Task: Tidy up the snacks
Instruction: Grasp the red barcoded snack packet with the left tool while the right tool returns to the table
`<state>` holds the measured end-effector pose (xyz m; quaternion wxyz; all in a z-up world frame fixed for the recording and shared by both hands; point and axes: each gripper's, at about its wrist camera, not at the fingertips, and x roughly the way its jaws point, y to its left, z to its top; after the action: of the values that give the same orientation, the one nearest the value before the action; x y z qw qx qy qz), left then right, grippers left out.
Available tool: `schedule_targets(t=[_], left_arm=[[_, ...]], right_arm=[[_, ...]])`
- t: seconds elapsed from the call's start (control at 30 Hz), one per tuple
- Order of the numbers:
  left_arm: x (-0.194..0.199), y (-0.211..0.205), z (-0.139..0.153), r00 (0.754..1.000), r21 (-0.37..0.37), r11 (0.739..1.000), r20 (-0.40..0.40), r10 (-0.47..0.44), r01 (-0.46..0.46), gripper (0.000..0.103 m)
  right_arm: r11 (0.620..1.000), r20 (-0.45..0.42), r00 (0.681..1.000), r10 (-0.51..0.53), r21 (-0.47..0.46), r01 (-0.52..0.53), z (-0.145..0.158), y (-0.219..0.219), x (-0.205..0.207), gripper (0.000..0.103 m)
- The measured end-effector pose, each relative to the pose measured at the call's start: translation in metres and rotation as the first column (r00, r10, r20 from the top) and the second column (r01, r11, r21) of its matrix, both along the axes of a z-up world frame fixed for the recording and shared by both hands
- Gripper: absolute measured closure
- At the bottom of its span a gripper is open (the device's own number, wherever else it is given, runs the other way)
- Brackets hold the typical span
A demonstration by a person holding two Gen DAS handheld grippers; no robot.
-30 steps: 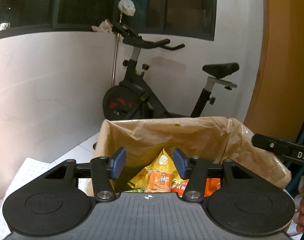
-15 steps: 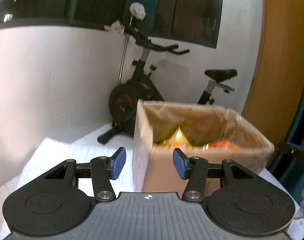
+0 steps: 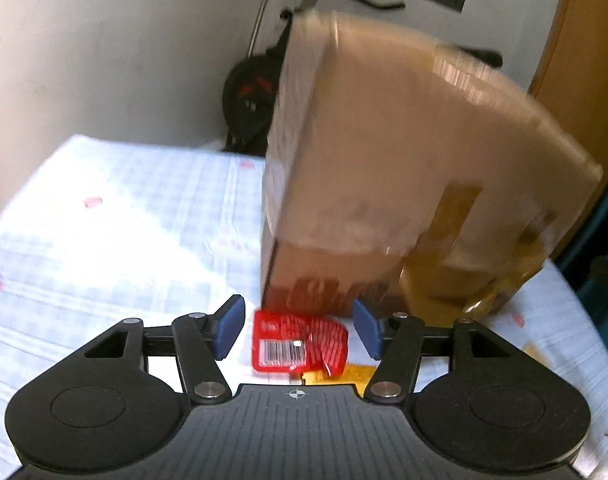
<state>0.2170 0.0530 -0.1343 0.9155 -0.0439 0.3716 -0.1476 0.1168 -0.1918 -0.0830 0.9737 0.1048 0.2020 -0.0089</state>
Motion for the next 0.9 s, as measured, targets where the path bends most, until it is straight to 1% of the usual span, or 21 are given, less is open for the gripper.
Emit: schedule_targets(t=[0.1, 0.23, 0.37, 0.4, 0.53, 0.67, 0.7, 0.77, 0.8, 0.83, 0.87, 0.9], left_arm=[[0.008, -0.006, -0.021, 1.000, 0.015, 1.000, -0.014, 0.021, -0.021, 0.040], [0.022, -0.010, -0.042, 0.998, 0.010, 0.999, -0.043, 0.047, -0.047, 0.037], [0.033, -0.019, -0.055, 0.997, 0.049, 0.998, -0.072, 0.030, -0.026, 0.036], [0.033, -0.020, -0.055, 0.998, 0.055, 0.998, -0.061, 0.023, -0.020, 0.032], [0.032, -0.029, -0.058, 0.999, 0.102, 0.995, -0.050, -0.002, 0.007, 0.025], [0.029, -0.044, -0.061, 0.999, 0.188, 0.982, -0.028, -0.026, 0.031, 0.025], [0.028, -0.046, -0.061, 0.999, 0.202, 0.979, -0.023, -0.026, 0.030, 0.027], [0.026, -0.047, -0.061, 1.000, 0.215, 0.976, -0.013, -0.020, 0.022, 0.040], [0.023, -0.046, -0.058, 1.000, 0.205, 0.979, -0.005, -0.016, 0.017, 0.051], [0.022, -0.044, -0.055, 1.000, 0.196, 0.981, -0.001, -0.010, 0.010, 0.059], [0.019, -0.043, -0.052, 1.000, 0.188, 0.982, 0.000, -0.006, 0.006, 0.063], [0.016, -0.042, -0.050, 1.000, 0.183, 0.983, 0.005, -0.003, 0.002, 0.072]], right_arm=[[1.000, -0.041, 0.999, 0.008, 0.006, -0.008, -0.013, 0.002, -0.001, 0.034], [0.999, -0.090, 0.996, 0.019, 0.030, -0.016, -0.028, 0.001, -0.001, 0.034], [0.999, -0.116, 0.993, 0.022, 0.037, -0.018, -0.034, -0.001, 0.000, 0.034], [0.999, -0.118, 0.993, 0.020, 0.037, -0.016, -0.035, -0.002, 0.000, 0.034], [0.999, -0.128, 0.992, 0.015, 0.045, -0.009, -0.039, -0.004, 0.000, 0.034], [0.998, -0.147, 0.989, 0.019, 0.059, -0.010, -0.043, -0.002, 0.001, 0.034], [0.998, -0.150, 0.988, 0.021, 0.061, -0.012, -0.044, -0.001, 0.001, 0.034], [0.998, -0.153, 0.988, 0.027, 0.063, -0.017, -0.045, 0.000, 0.001, 0.034], [0.998, -0.154, 0.988, 0.028, 0.064, -0.019, -0.045, 0.001, 0.001, 0.034], [0.998, -0.154, 0.988, 0.030, 0.065, -0.020, -0.046, 0.001, 0.000, 0.034], [0.998, -0.155, 0.987, 0.030, 0.067, -0.020, -0.046, 0.002, 0.000, 0.034], [0.997, -0.156, 0.987, 0.030, 0.069, -0.020, -0.047, 0.002, 0.000, 0.034]])
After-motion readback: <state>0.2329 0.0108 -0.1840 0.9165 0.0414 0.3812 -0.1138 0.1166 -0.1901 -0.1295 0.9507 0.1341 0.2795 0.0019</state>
